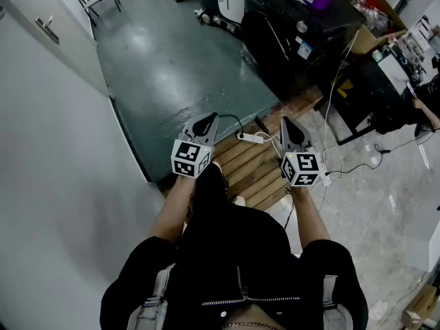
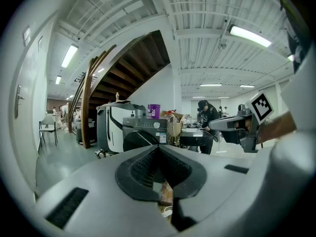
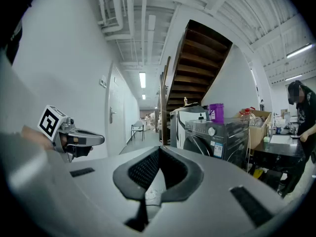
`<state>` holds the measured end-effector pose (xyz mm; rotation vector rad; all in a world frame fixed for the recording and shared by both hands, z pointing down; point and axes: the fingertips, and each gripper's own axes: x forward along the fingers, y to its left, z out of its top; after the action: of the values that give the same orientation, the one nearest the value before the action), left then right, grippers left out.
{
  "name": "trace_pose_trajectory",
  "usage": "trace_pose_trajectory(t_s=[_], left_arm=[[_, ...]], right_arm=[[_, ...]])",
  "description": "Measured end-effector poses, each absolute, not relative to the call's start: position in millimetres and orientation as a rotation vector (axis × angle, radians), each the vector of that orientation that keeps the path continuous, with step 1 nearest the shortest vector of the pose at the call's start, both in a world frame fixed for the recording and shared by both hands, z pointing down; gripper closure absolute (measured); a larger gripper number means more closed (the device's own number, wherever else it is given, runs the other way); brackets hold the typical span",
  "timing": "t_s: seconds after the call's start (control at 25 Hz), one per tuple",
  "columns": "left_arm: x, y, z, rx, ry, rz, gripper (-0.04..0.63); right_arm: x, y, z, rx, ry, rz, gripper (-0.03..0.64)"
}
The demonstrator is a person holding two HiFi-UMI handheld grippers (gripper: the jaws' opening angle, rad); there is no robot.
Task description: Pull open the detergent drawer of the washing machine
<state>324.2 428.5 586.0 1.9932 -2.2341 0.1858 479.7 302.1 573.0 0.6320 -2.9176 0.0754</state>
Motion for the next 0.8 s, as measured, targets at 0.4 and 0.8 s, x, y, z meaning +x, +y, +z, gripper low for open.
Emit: trace_pose_trajectory(t_s=[0.4, 0.8], left_arm=[[326.8, 437.9, 584.1, 1.974, -2.255, 0.186, 0.574], [304.4, 422.0, 577.2, 1.969, -2.260, 0.196, 0.574]], right_arm=[[475.8, 313.6, 579.7, 0.586, -2.936, 0.112, 0.611], [449.8, 297.5, 581.0, 0.578, -2.925, 0.149, 0.611]])
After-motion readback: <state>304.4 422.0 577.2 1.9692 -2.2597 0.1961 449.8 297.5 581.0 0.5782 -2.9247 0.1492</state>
